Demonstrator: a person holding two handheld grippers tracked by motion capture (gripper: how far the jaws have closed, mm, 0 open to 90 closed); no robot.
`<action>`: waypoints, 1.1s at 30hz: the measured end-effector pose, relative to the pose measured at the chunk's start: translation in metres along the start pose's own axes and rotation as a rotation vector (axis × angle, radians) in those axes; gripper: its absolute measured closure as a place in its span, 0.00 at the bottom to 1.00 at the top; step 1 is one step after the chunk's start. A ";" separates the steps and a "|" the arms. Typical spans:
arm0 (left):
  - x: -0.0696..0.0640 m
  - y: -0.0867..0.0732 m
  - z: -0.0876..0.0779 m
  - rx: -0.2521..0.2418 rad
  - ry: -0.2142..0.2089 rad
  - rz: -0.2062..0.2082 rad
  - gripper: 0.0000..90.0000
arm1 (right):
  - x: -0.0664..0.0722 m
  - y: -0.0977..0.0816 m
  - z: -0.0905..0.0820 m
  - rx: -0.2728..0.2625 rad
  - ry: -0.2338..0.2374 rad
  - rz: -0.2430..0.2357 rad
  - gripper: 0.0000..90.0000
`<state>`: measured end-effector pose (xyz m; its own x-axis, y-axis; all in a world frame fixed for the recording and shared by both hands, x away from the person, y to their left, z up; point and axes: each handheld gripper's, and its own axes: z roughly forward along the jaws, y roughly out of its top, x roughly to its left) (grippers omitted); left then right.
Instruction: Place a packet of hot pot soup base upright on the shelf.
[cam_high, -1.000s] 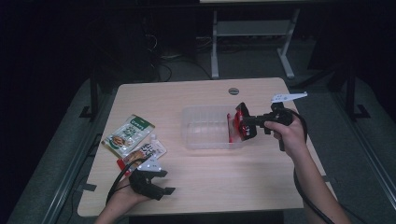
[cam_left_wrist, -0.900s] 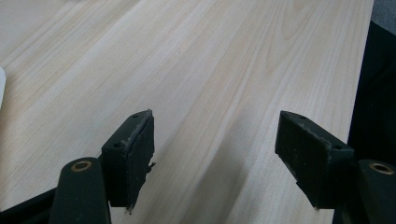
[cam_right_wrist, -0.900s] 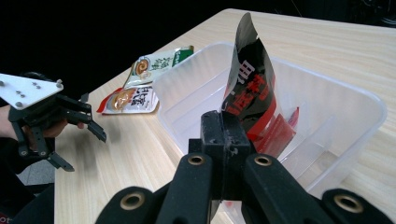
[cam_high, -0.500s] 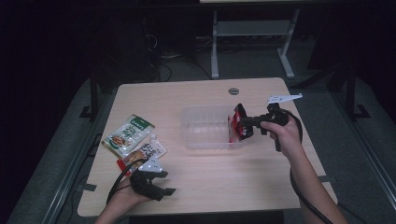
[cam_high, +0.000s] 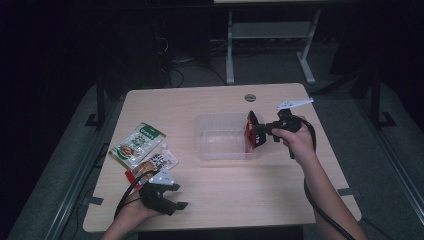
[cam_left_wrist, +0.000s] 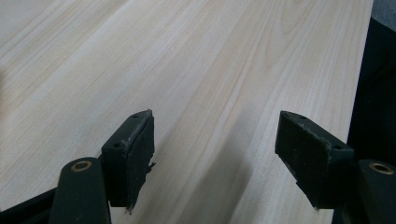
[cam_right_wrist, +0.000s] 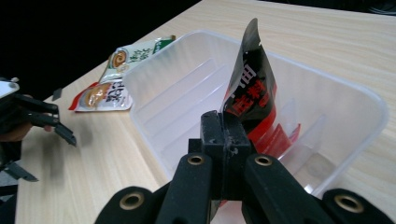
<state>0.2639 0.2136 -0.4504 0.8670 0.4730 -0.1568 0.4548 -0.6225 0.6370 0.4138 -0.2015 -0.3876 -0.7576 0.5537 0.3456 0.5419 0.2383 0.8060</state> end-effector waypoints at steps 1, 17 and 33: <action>0.000 0.000 0.000 0.000 0.000 0.000 0.31 | 0.000 0.000 0.000 0.000 0.000 0.000 1.00; 0.000 -0.001 0.003 0.010 0.005 0.013 0.31 | -0.007 0.005 0.005 -0.023 -0.038 0.010 0.81; 0.001 -0.002 0.001 0.006 0.009 0.026 0.27 | 0.009 0.012 -0.022 -0.015 -0.082 0.007 0.55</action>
<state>0.2646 0.2147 -0.4527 0.8765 0.4625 -0.1337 0.4338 -0.6384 0.6358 0.4054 -0.2114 -0.3640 -0.7210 0.6188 0.3118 0.5413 0.2220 0.8110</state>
